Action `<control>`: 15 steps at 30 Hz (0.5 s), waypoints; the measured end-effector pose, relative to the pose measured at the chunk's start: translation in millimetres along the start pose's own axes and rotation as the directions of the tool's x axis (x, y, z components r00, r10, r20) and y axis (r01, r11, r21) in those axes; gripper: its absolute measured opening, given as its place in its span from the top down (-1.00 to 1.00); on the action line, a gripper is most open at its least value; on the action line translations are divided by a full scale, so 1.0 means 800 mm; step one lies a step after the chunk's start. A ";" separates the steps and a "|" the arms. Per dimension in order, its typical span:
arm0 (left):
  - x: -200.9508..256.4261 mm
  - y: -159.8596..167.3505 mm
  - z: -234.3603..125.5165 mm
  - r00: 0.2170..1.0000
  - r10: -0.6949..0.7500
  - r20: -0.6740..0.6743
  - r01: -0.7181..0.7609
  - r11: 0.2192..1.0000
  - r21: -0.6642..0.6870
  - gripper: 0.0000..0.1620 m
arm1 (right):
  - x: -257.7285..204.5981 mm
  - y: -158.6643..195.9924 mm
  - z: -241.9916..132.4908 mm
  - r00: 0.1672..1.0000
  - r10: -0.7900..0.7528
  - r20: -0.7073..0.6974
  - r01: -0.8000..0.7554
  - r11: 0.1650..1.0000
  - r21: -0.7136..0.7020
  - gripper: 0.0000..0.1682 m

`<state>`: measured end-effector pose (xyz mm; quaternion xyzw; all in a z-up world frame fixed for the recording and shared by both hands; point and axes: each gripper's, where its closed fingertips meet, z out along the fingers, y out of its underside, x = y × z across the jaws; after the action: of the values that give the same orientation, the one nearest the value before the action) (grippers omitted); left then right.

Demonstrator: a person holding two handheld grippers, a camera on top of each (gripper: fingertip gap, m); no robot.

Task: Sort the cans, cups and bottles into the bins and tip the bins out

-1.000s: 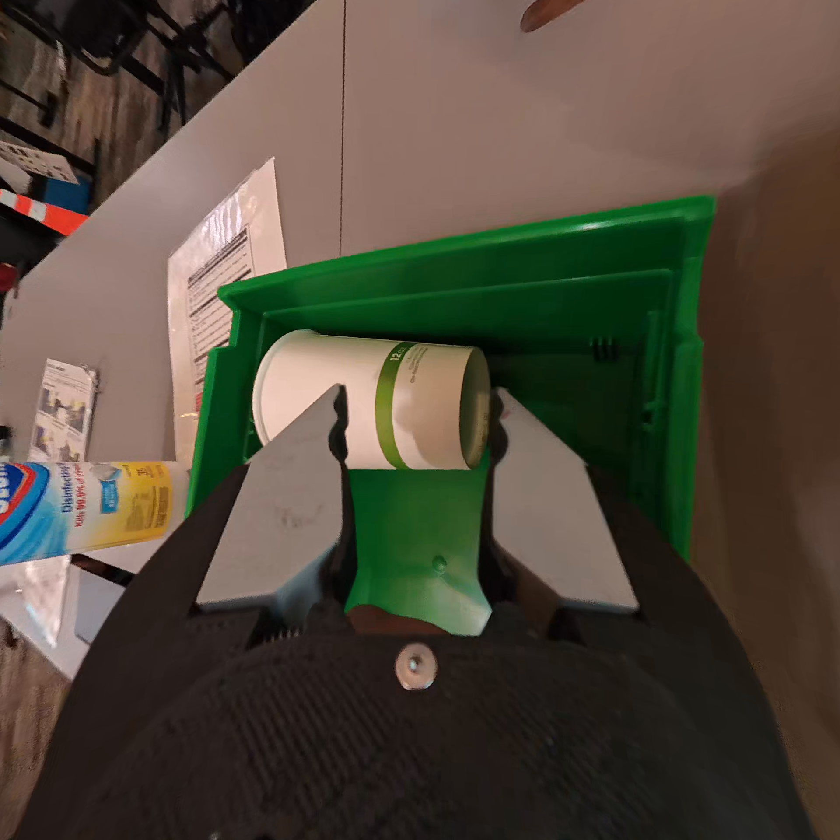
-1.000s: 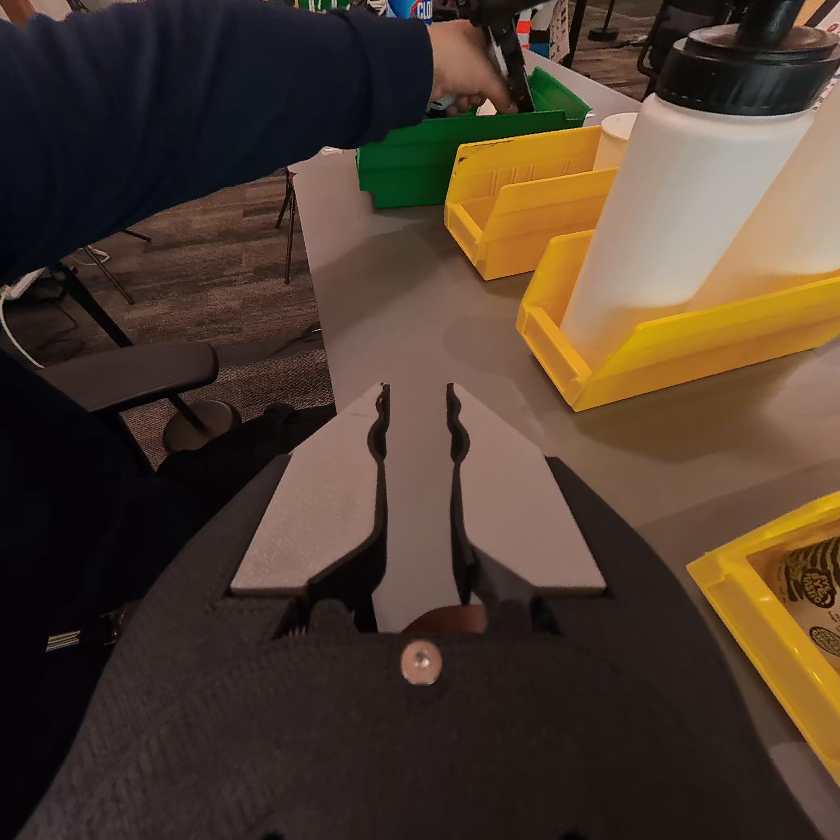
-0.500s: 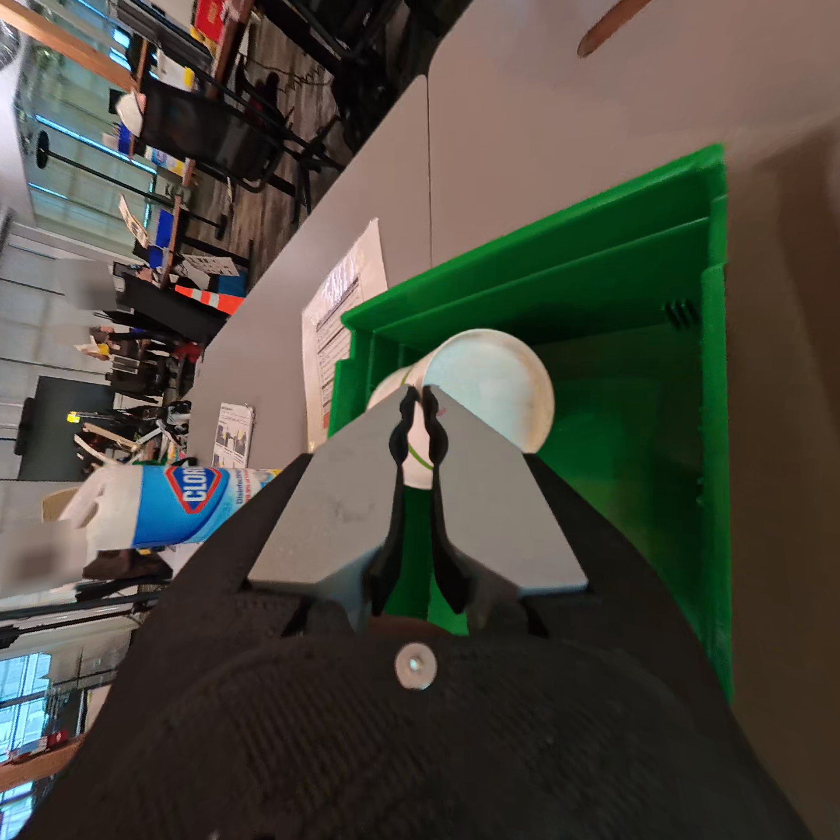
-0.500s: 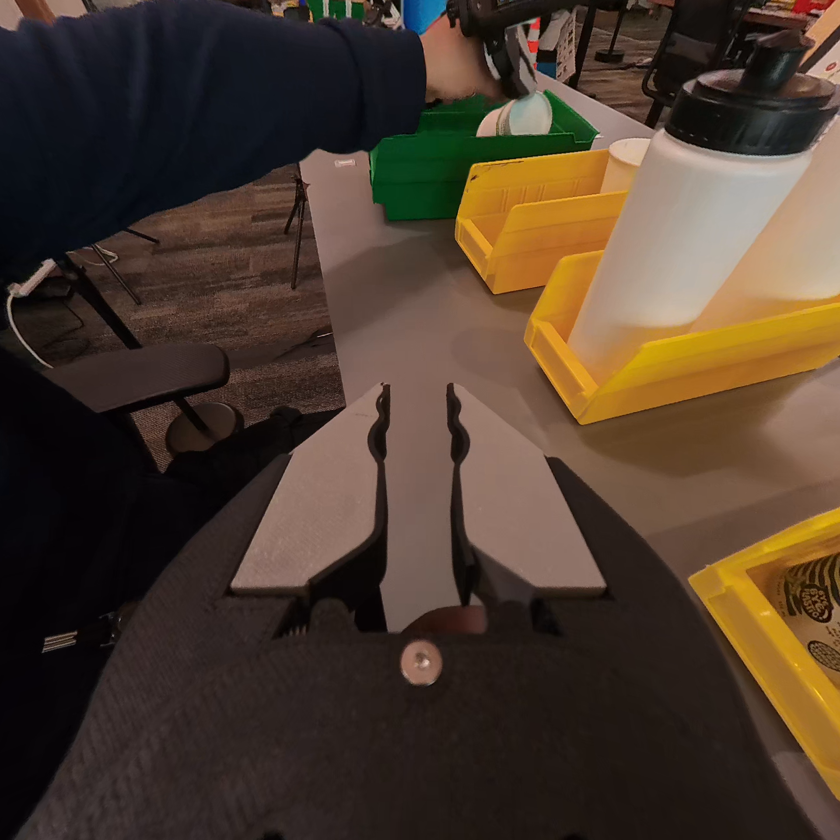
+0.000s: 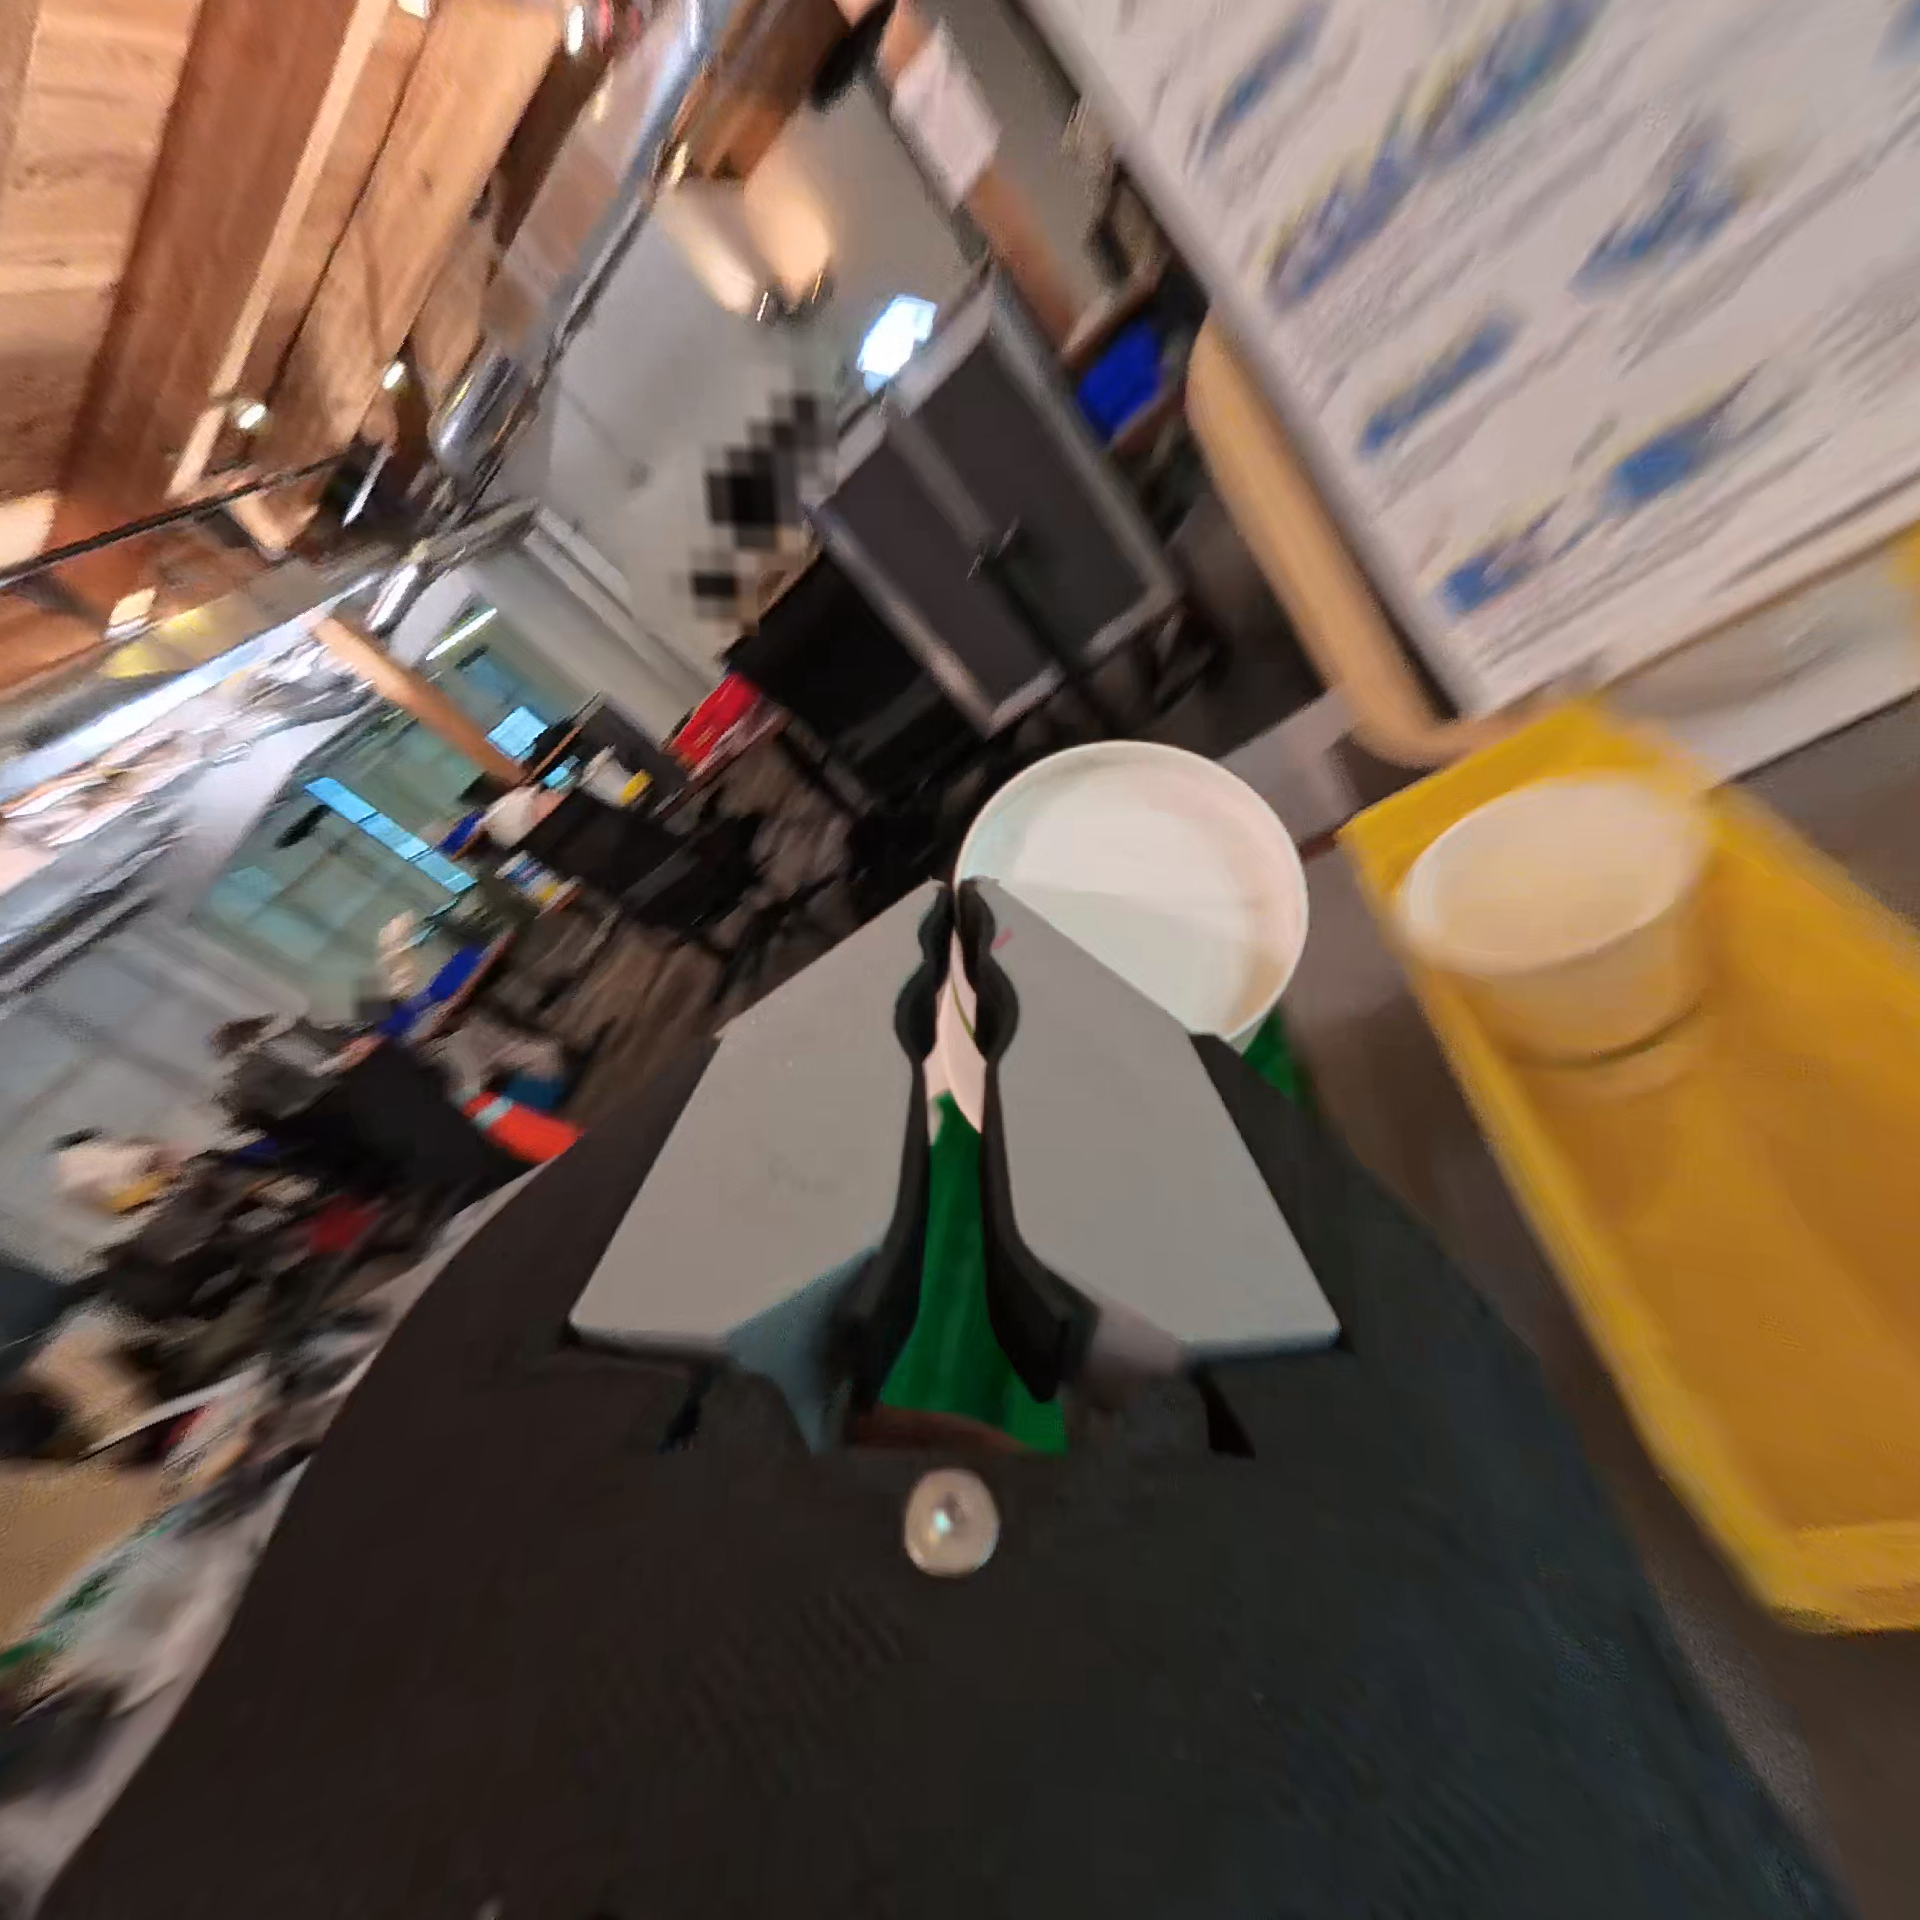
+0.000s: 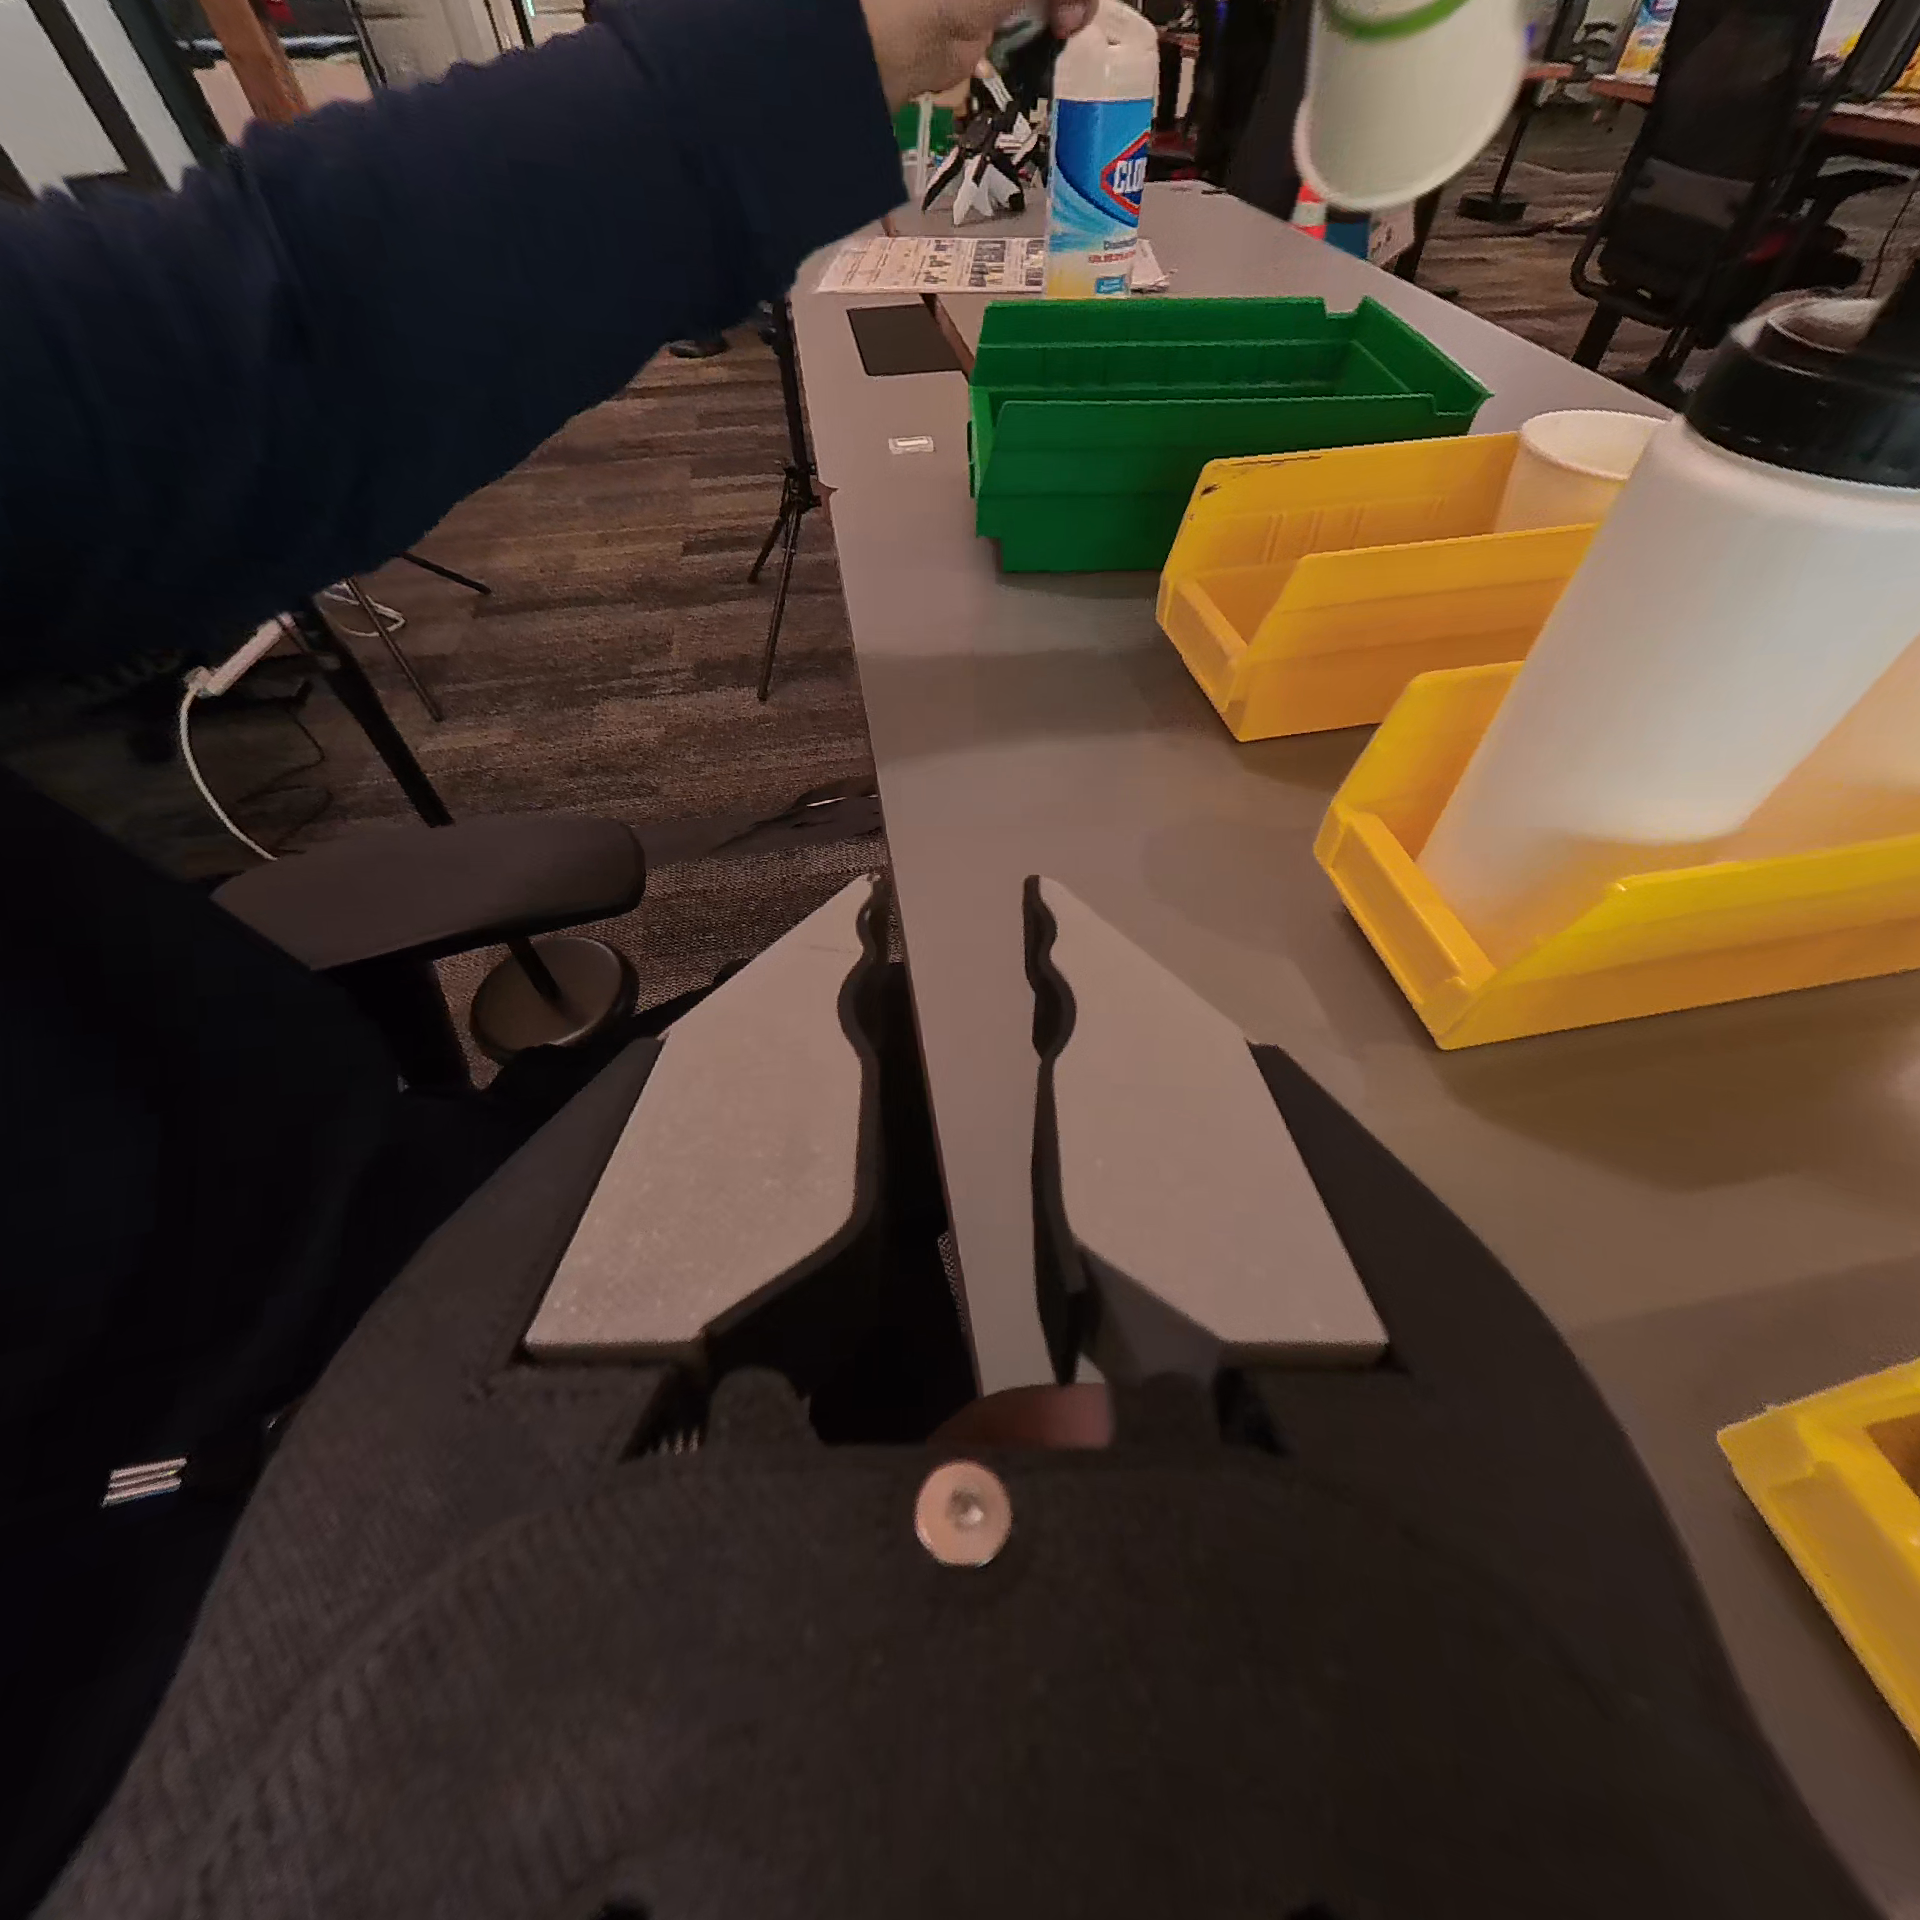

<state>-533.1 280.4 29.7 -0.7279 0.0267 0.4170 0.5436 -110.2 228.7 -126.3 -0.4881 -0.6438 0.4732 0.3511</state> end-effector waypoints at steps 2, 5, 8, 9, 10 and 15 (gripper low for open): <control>0.033 -0.057 -0.054 0.981 -0.119 -0.153 0.145 0.974 0.171 1.00 | -0.008 -0.003 0.001 1.000 -0.013 0.005 0.013 1.000 0.000 0.68; 0.103 -0.121 -0.159 0.888 -0.157 -0.432 0.339 0.860 0.382 1.00 | -0.025 -0.013 -0.001 0.999 -0.034 0.030 0.034 0.999 0.022 0.64; 0.169 -0.137 -0.249 0.787 -0.156 -0.597 0.485 0.755 0.442 1.00 | -0.036 -0.025 -0.005 0.999 -0.036 0.038 0.034 0.997 0.062 0.59; 0.192 -0.138 -0.274 0.740 -0.161 -0.653 0.542 0.717 0.438 1.00 | -0.038 -0.029 -0.007 0.999 -0.029 0.043 0.026 0.996 0.080 0.58; 0.212 -0.137 -0.294 0.694 -0.173 -0.698 0.594 0.686 0.420 1.00 | -0.041 -0.034 -0.009 0.998 -0.022 0.052 0.017 0.995 0.103 0.55; 0.274 -0.137 -0.346 0.552 -0.205 -0.808 0.741 0.565 0.363 1.00 | -0.037 -0.039 -0.014 0.998 0.014 0.059 -0.022 0.989 0.143 0.46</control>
<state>-176.9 190.9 -8.3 -0.5506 0.1595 -0.1044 0.8127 -101.1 200.6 -92.5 -0.4535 -0.6136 0.5354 0.3622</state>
